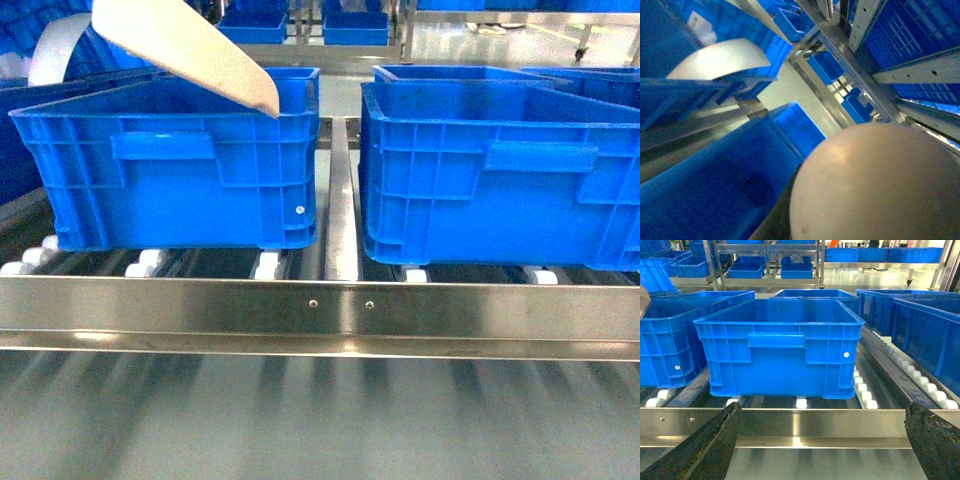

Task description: Place part in tray to right shelf

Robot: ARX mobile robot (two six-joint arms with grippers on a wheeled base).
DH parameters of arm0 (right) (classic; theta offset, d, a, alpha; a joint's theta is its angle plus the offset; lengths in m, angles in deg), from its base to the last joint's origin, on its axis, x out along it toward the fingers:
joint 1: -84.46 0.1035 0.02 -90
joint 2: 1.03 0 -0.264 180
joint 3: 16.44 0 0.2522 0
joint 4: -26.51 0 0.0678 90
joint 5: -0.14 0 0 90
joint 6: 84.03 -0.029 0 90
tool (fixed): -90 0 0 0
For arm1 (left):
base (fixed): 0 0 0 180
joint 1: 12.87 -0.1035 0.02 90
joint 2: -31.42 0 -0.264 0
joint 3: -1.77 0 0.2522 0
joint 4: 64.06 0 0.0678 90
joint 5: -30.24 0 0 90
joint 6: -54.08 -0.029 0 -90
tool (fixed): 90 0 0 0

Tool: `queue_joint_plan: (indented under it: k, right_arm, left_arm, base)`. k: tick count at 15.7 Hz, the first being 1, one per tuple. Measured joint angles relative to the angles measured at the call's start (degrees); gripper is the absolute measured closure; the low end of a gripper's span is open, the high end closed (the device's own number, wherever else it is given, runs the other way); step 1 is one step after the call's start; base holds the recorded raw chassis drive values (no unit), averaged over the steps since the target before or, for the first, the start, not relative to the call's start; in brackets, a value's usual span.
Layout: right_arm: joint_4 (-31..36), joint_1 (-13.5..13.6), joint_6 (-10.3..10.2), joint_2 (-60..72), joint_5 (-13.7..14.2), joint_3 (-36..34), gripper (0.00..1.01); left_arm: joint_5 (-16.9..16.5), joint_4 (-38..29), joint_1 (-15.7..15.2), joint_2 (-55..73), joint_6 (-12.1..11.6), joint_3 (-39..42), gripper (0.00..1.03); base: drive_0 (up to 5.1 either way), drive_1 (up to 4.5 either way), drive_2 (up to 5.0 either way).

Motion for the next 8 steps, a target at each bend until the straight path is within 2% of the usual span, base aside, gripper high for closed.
queue_joint_plan:
  k: [1,2,3,5,7,8]
  right_arm:
    - [0.0,0.0,0.0,0.0,0.0,0.0,0.03]
    - [0.0,0.0,0.0,-0.02,0.0,0.0,0.03]
    - [0.0,0.0,0.0,0.0,-0.02,0.0,0.03]
    - [0.0,0.0,0.0,-0.02,-0.02,0.0,0.03]
    - [0.0,0.0,0.0,0.0,-0.02,0.0,0.03]
    - [0.0,0.0,0.0,0.0,0.0,0.0,0.03]
  left_arm:
    - [-1.97,0.0,-0.24,-1.49,2.38,2.78,0.89]
    - [-5.03,-1.25,-0.55,-3.52,6.27,6.43,0.89]
    - [-8.9,-4.42,-0.76,-7.08,11.21,12.55,0.89]
    - [-12.2,-9.31,-0.48,-12.41,16.87,20.35,0.89]
    - [-15.89,-14.82,0.72,-20.33,20.63,29.94,0.89]
    - [-18.01,-17.99,1.33,-24.59,21.31,34.97,0.89]
  base:
    - [0.0,0.0,0.0]
    - [0.0,0.0,0.0]
    - [0.0,0.0,0.0]
    - [0.0,0.0,0.0]
    - [0.0,0.0,0.0]
    - [0.0,0.0,0.0]
